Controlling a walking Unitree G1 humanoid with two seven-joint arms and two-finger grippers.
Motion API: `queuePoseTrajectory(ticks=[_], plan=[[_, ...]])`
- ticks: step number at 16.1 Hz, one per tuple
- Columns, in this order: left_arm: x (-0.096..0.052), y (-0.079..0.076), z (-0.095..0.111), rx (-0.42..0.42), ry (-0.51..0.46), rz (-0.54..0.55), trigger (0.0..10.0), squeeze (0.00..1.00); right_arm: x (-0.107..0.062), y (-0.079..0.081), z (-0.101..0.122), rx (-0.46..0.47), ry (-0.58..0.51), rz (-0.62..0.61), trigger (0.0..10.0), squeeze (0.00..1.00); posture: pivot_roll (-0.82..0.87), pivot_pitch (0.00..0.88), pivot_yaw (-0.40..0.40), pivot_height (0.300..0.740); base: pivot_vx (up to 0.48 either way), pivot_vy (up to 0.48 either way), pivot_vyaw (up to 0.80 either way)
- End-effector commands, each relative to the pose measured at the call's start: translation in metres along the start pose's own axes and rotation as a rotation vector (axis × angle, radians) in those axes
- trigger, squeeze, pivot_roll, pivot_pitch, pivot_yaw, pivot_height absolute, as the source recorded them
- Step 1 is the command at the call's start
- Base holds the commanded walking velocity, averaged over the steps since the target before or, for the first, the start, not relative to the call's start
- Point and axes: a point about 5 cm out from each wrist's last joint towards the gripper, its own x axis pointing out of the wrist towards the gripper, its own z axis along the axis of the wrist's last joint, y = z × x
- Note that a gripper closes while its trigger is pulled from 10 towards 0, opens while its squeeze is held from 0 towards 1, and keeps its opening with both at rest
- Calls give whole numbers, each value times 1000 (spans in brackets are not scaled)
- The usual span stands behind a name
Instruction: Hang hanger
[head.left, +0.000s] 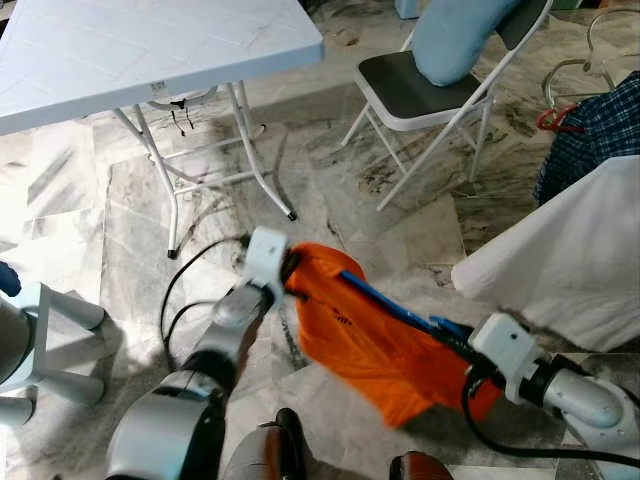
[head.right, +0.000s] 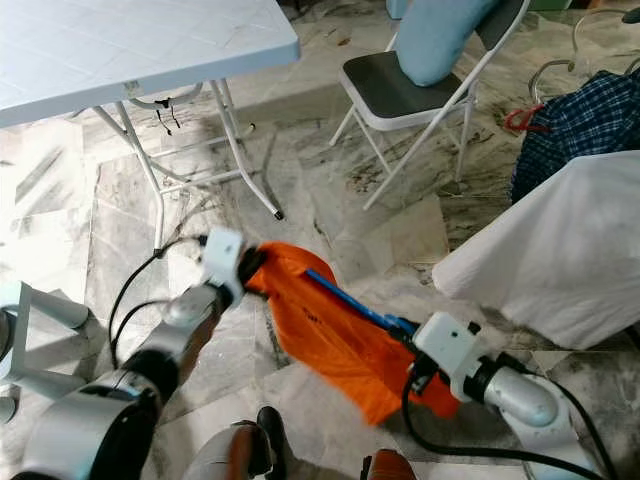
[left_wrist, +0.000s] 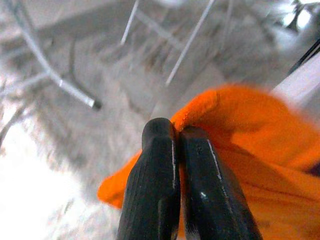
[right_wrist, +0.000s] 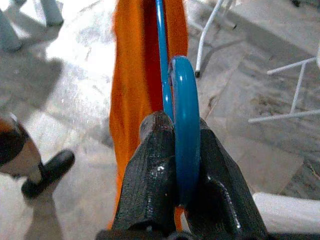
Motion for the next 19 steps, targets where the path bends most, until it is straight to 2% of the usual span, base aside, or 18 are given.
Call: queuePoseTrajectory(ticks=[1, 2, 3, 4, 7, 9, 10, 13, 14, 15, 17, 19], plan=[[-7, 9, -16, -8, 74, 38, 4863, 0, -5, -5, 13, 7, -54, -18, 0, 0, -232, 171, 96, 740, 0, 0, 0], [-9, 11, -22, -32, 105, 44, 5216, 0, -9, -9, 17, 18, -72, -22, 0, 0, -234, 170, 96, 740, 0, 0, 0], [-11, 13, -28, -61, 143, 51, 6157, 0, -15, -15, 25, 42, -103, -31, 0, 0, -237, 172, 100, 740, 0, 0, 0], [-13, 15, -32, -85, 164, 60, 6627, 0, -21, -22, 32, 59, -129, -42, 0, 0, -239, 172, 102, 740, 0, 0, 0], [-15, 18, -36, -120, 186, 82, 6471, 0, -33, -36, 40, 57, -139, -63, 0, 0, -245, 172, 108, 740, 0, 0, 0], [-13, 16, -32, -84, 171, 64, 6235, 0, -34, -39, 40, 49, -125, -71, 0, 0, -247, 173, 110, 740, 0, 0, 0], [-11, 15, -28, -79, 157, 55, 6235, 0, -32, -36, 38, 44, -111, -58, 0, 0, -246, 173, 110, 740, 0, 0, 0], [8, -4, 16, -11, -13, -24, 6392, 0, -12, 1, 19, -35, 3, 100, 0, 0, -240, 174, 111, 740, 0, 0, 0], [12, -10, 31, 10, -70, -50, 5961, 0, -7, 9, 16, -33, 8, 121, 0, 0, -226, 176, 106, 740, 0, 0, 0], [16, -17, 46, 36, -131, -77, 4745, 0, -2, 15, 13, -14, 10, 128, 0, 0, -226, 176, 106, 740, 0, 0, 0], [20, -27, 63, 55, -197, -122, 4824, 0, 3, 23, 6, -9, 25, 133, 0, 0, -219, 173, 109, 740, 0, 0, 0], [20, -26, 68, 93, -205, -126, 4863, 0, 0, 25, 4, -11, 30, 140, 0, 0, -216, 173, 115, 740, 0, 0, 0]])
